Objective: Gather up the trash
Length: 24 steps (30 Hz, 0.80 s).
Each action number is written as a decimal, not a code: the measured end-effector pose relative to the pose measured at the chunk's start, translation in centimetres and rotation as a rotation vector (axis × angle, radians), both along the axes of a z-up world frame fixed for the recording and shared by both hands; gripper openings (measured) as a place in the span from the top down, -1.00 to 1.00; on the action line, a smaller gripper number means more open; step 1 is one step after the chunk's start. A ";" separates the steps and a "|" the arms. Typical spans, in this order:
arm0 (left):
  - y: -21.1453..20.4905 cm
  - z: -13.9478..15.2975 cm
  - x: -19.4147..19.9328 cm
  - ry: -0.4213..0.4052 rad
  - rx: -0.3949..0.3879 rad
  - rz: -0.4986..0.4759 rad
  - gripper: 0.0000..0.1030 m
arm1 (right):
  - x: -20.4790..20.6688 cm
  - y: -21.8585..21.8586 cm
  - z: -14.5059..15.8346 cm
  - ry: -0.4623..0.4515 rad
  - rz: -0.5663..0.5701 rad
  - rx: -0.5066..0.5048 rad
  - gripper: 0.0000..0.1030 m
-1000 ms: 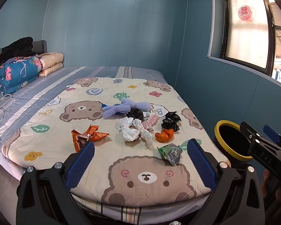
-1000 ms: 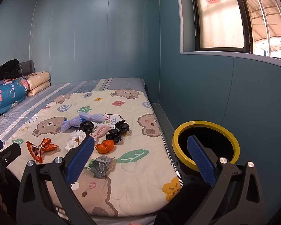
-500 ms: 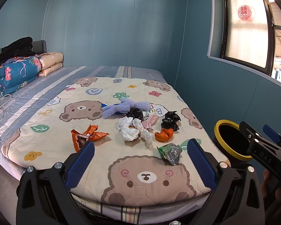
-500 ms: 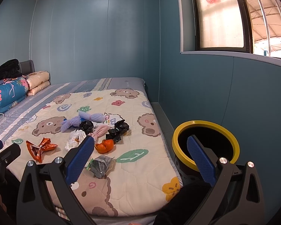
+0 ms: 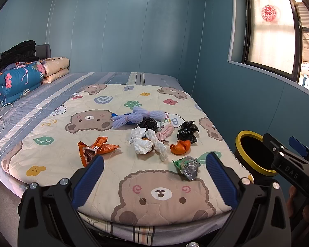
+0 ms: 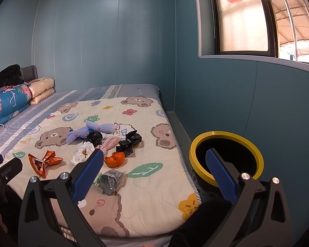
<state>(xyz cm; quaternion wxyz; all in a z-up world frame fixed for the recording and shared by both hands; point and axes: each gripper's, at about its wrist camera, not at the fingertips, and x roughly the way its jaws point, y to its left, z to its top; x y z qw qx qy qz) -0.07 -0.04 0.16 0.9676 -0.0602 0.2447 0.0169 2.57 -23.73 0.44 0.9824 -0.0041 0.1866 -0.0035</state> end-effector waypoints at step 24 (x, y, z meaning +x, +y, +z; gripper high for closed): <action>0.0 -0.5 -0.1 0.005 -0.003 0.001 -0.86 | -0.1 0.0 -0.4 0.004 -0.001 -0.001 -0.85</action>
